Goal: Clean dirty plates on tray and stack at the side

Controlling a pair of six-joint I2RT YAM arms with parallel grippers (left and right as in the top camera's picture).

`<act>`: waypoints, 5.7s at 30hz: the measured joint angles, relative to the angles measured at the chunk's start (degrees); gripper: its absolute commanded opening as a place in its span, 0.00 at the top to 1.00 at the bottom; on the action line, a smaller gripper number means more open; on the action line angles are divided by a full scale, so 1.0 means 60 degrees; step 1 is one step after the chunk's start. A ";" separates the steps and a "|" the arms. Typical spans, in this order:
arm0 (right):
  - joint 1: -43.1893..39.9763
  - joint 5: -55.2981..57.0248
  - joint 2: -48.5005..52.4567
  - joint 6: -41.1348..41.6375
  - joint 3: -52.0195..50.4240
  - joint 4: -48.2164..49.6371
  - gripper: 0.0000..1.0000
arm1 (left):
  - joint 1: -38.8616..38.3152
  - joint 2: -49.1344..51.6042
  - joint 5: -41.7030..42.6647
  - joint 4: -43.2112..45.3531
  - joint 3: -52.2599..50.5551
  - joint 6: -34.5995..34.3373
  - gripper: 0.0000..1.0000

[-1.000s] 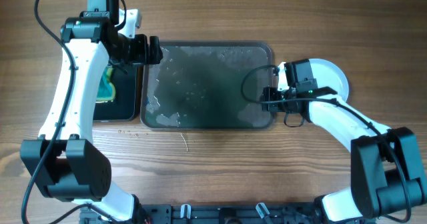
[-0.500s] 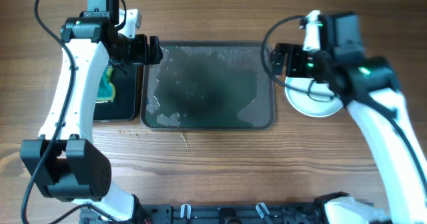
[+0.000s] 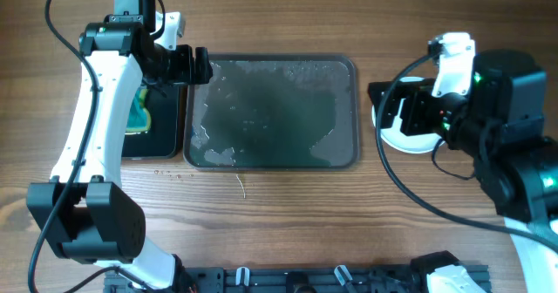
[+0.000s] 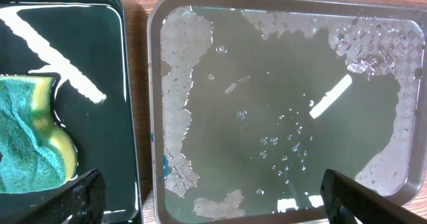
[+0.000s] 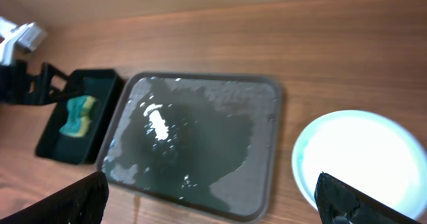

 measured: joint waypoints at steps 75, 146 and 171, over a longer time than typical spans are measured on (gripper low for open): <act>-0.1504 0.0219 -1.0218 -0.0991 -1.3588 0.9723 0.00 | -0.0095 -0.0463 -0.0233 0.0255 -0.0069 0.0015 0.00; -0.1504 0.0219 -1.0247 -0.0991 -1.3588 0.9723 0.00 | 0.0066 -1.6786 -0.0463 0.9847 -1.5460 -0.1253 0.00; -0.1504 0.0219 -1.0247 -0.0991 -1.3588 0.9723 0.00 | 0.0066 -1.6786 -0.0463 0.9850 -1.5460 -0.1253 0.00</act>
